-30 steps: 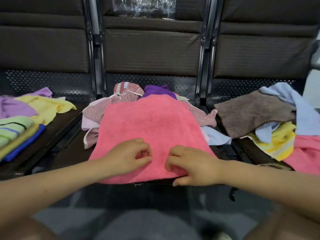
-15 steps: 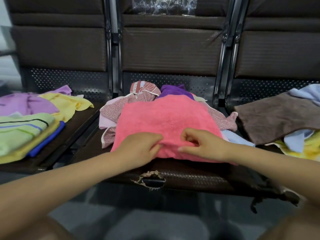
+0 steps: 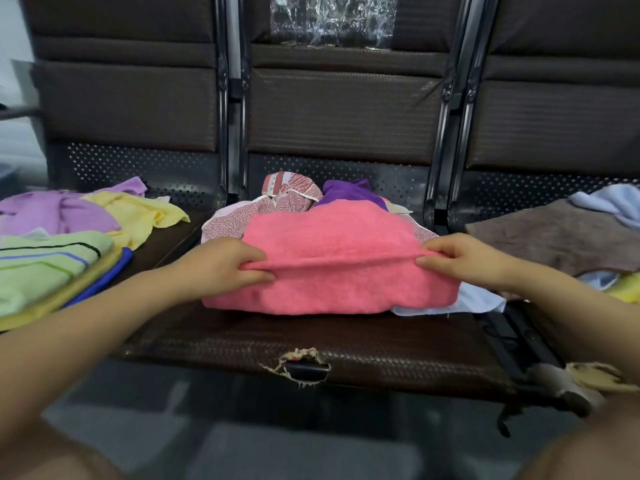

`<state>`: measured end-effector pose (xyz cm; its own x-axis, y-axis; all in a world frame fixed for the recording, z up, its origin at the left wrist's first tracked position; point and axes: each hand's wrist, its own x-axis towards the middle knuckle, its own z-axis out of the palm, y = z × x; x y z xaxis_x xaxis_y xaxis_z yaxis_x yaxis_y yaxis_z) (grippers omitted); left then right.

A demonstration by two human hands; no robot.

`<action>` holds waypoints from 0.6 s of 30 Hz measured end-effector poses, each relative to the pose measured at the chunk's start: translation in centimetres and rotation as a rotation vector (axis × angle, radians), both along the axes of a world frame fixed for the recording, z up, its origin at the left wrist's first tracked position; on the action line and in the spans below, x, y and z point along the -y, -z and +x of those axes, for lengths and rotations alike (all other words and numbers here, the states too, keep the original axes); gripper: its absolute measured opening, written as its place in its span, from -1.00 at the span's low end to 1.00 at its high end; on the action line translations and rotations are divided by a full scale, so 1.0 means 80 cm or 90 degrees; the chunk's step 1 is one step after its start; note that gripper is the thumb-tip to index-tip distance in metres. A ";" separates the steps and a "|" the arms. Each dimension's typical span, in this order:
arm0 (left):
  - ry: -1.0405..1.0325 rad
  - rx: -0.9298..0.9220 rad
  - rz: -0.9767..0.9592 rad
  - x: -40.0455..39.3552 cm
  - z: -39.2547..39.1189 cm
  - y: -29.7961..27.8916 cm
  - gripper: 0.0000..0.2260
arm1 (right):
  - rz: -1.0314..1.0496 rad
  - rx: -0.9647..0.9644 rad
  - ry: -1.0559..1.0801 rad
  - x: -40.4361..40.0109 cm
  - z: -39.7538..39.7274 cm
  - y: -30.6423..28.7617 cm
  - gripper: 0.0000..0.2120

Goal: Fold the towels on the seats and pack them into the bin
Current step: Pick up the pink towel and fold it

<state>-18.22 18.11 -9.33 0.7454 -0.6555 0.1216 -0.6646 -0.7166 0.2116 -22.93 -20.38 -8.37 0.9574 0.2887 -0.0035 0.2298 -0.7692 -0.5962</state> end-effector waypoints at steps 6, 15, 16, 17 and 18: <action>-0.073 -0.142 -0.249 -0.029 -0.011 0.011 -0.55 | 0.238 -0.075 0.103 0.017 -0.018 0.015 -0.75; -0.163 -0.310 -0.384 -0.026 -0.073 0.051 -0.80 | 0.320 -0.241 0.076 -0.008 -0.077 0.020 -0.29; -0.151 -0.318 -0.376 -0.028 -0.083 0.052 -0.72 | 0.297 -0.281 0.053 -0.009 -0.083 0.022 -0.44; -0.144 -0.329 -0.361 -0.031 -0.091 0.055 -0.73 | 0.262 -0.319 0.038 -0.010 -0.089 0.022 -0.56; -0.133 -0.337 -0.345 -0.033 -0.097 0.056 -0.80 | 0.232 -0.350 0.023 -0.010 -0.095 0.023 -0.61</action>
<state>-26.00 20.74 -13.78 0.8947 -0.4461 -0.0213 -0.2406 -0.5218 0.8185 -30.56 -19.61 -10.20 0.8531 0.3320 -0.4025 -0.2040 -0.4978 -0.8430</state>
